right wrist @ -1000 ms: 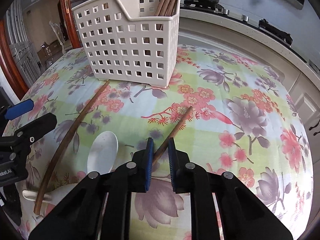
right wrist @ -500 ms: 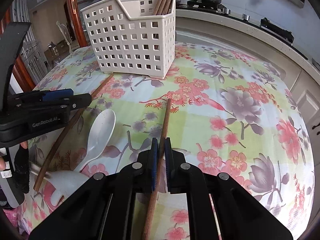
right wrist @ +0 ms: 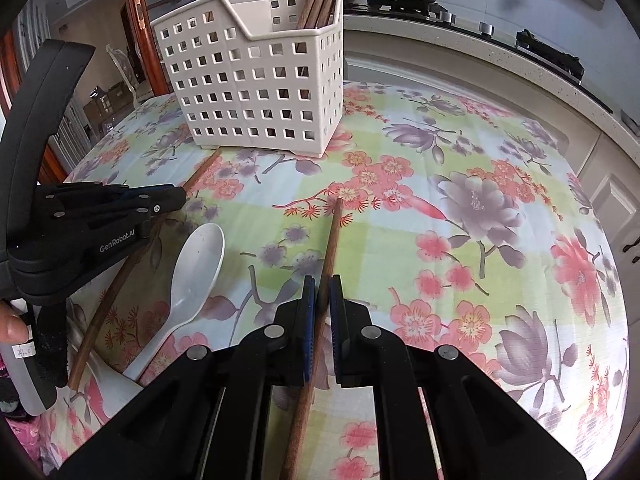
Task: Organize utensils
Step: 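Close the right gripper on a wooden chopstick while the left gripper grasps another, then lift both held chopsticks upright and carry them toward the white caddy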
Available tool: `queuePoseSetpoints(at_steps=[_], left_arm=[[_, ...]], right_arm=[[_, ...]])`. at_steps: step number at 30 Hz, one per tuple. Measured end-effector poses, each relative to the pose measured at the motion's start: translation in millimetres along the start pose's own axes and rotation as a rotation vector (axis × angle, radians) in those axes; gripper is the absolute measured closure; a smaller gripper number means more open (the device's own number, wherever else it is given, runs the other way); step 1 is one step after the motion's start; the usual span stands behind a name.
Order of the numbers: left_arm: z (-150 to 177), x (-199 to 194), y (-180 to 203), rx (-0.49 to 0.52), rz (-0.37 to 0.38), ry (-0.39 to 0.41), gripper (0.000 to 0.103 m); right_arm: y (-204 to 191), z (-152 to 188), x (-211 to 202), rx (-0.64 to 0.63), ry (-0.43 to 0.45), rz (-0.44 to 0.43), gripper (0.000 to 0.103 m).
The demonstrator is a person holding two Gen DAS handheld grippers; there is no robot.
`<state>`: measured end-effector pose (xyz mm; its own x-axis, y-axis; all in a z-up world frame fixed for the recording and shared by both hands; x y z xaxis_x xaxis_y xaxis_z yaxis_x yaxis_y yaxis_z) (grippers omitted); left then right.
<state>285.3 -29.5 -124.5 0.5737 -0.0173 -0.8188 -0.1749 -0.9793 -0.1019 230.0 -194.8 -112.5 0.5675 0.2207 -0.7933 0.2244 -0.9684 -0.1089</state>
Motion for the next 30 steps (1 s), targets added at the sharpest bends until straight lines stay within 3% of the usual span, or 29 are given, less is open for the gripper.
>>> queuePoseSetpoints(at_steps=[18,30], left_arm=[[56,-53,-15,-0.055,0.062,0.075,0.097],[62,-113,-24,-0.087,0.068,0.203,0.097]], right_arm=[[-9,25,-22,0.038,0.032,-0.06,0.096],[-25,16,-74,0.016,0.165,-0.097,0.097]])
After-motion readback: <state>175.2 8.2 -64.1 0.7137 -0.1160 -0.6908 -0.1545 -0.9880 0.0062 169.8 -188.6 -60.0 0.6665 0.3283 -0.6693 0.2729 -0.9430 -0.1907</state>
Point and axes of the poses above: each gripper's, at about its wrist camera, not at the fingertips, and x roughly the way its jaws point, y to its right, z to its underside, the point moved 2 cm from there along x, roughly the way its jaws point, and after that the axes turned 4 degrees about x, right-handed, at the moved point
